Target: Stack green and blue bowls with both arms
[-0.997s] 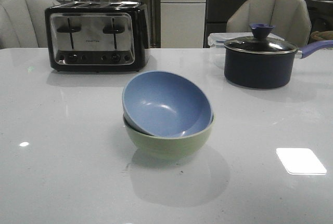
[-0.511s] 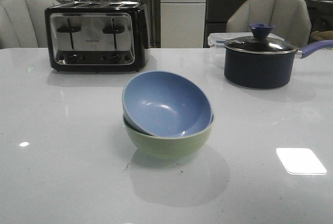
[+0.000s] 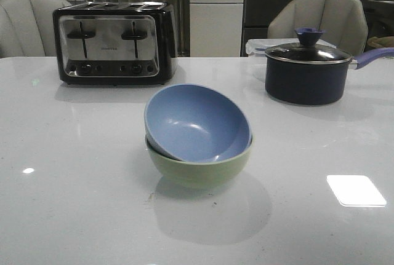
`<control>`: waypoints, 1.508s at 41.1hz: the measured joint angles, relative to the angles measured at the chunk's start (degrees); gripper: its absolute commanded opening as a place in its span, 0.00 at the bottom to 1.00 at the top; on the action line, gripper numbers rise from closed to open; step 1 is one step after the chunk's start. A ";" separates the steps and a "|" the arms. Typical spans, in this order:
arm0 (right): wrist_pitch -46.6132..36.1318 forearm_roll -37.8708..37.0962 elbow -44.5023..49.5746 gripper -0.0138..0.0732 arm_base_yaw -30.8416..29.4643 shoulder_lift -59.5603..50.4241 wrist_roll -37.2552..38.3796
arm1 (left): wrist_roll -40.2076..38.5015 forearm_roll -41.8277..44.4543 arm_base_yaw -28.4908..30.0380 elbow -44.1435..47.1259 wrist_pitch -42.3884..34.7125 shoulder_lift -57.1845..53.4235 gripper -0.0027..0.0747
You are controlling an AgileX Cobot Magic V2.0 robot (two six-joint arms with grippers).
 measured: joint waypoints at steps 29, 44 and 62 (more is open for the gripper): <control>0.00 0.00 0.00 0.22 0.00 0.00 0.00 | 0.00 -0.95 16.61 32.04 -32.71 -29.56 0.15; 0.00 0.00 0.00 0.22 0.00 -0.03 0.00 | 0.00 -1.17 16.91 32.04 -32.71 -29.56 0.15; 0.00 0.00 0.00 0.22 0.00 -0.03 0.00 | 0.00 -1.17 16.91 32.04 -32.71 -29.56 0.15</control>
